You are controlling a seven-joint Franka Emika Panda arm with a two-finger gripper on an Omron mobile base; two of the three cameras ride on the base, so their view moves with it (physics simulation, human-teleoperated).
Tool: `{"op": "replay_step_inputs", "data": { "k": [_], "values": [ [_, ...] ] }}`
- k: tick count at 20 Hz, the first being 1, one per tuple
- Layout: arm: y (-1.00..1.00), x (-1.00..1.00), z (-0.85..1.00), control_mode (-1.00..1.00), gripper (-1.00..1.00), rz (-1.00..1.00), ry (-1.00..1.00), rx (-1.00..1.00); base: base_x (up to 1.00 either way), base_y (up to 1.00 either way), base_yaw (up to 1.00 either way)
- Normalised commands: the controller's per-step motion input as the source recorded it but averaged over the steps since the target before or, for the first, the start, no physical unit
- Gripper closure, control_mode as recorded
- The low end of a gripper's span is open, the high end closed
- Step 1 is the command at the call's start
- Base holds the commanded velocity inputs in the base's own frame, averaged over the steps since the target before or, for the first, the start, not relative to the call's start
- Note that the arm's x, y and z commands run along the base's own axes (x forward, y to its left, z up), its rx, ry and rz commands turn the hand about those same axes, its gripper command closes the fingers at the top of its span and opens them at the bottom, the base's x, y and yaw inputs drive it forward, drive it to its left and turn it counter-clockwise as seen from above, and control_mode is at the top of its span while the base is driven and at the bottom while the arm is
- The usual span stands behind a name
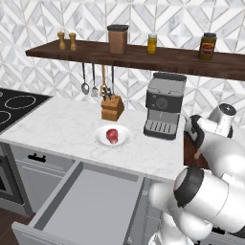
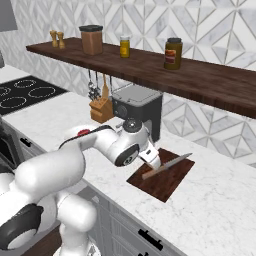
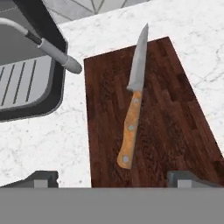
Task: Pick up the knife from the drawer and place it on the cutting board. Then place the meat from the plate to the cutting board.
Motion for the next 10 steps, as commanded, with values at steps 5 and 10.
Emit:
{"op": "replay_step_inputs", "data": {
  "k": [5, 10],
  "values": [
    [0.68, 0.00, 0.03, -1.00, -1.00, 0.24, 0.12, 0.01, 0.00, 0.00, 0.00],
    [0.76, 0.02, 0.00, -1.00, -1.00, 0.14, 0.03, 0.02, 0.00, 0.00, 0.00]
  ]
}}
